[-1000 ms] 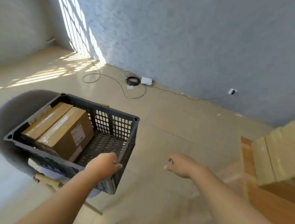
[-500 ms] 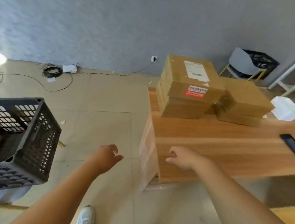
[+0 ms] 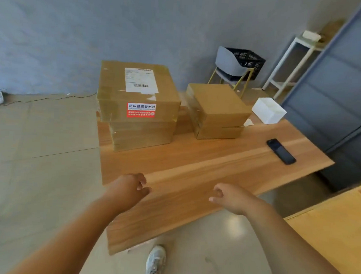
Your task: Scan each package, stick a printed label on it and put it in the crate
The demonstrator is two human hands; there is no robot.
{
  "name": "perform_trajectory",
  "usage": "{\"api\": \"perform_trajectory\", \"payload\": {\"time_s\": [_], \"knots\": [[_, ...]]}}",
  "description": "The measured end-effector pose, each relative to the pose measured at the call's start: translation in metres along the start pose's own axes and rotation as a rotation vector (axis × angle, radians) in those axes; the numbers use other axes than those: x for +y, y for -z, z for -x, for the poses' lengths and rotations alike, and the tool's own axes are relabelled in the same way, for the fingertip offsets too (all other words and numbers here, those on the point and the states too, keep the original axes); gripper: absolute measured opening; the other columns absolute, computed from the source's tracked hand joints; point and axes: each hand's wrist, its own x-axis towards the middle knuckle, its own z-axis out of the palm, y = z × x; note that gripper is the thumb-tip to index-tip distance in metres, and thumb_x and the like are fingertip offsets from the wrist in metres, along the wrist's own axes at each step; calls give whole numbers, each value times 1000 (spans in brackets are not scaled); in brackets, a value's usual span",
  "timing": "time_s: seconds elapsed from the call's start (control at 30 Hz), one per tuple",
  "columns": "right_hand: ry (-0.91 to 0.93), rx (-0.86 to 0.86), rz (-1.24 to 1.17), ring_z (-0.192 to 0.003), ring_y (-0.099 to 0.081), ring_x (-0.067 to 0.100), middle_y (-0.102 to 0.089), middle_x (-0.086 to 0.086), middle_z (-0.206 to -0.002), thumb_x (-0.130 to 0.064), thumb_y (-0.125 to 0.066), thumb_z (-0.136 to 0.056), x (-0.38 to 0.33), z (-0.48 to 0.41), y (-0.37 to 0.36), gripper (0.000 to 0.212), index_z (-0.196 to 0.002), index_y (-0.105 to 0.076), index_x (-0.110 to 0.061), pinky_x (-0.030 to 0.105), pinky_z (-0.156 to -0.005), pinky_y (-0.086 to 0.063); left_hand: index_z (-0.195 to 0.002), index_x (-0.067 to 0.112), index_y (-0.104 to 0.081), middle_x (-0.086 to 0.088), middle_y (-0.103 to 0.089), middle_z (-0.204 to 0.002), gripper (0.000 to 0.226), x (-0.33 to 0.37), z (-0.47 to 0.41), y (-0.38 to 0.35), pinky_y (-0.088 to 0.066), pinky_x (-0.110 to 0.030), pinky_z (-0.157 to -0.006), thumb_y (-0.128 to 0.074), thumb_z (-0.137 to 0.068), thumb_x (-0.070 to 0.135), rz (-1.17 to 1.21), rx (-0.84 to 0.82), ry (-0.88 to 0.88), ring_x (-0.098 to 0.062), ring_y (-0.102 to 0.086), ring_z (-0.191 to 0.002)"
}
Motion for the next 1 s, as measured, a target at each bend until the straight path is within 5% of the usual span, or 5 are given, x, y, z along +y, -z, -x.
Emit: {"api": "perform_trajectory", "payload": {"time_s": [0.23, 0.47, 0.63, 0.87, 1.0], "knots": [[-88, 94, -39, -124, -49, 20, -48, 1, -141, -46, -53, -93, 69, -75, 89, 56, -140, -42, -18, 34, -99, -44, -108, 29, -59, 13, -61, -97, 26, 72, -131, -6, -46, -26, -75, -56, -87, 44, 43, -40, -55, -12, -57, -84], [-154, 309, -88, -111, -56, 18, -58, -2, -128, -48, -50, -93, 130, -147, 151, 48, -133, -49, -21, 34, -84, -49, -102, 37, -57, 18, -59, -93, 20, 134, -221, -28, -48, -27, -73, -57, -84, 48, 159, -57, -30, -4, -57, -84], [-203, 429, -257, -97, -58, 17, -61, -4, -111, -46, -53, -92, 174, -203, 170, 45, -129, -50, -21, 32, -74, -49, -123, 33, -48, 20, -53, -101, 46, 165, -271, -45, -51, -30, -79, -61, -82, 48, 297, 32, 94, -1, -57, -86], [-11, 330, -500, -135, -38, 21, -36, -3, -150, -43, -65, -86, 220, -287, 196, 77, -149, -24, -22, 41, -107, -38, -145, 27, -24, 1, -43, -142, 80, 186, -310, -72, -45, -41, -96, -67, -79, 45, 409, 217, 345, -23, -49, -121], [159, 154, -492, -118, -49, 13, -50, -14, -129, -44, -68, -82, 236, -321, 204, 47, -121, -43, -39, 30, -91, -42, -137, 33, -35, 2, -57, -129, 63, 204, -314, -89, -43, -32, -75, -63, -82, 47, 411, 249, 419, -17, -55, -98]]}}
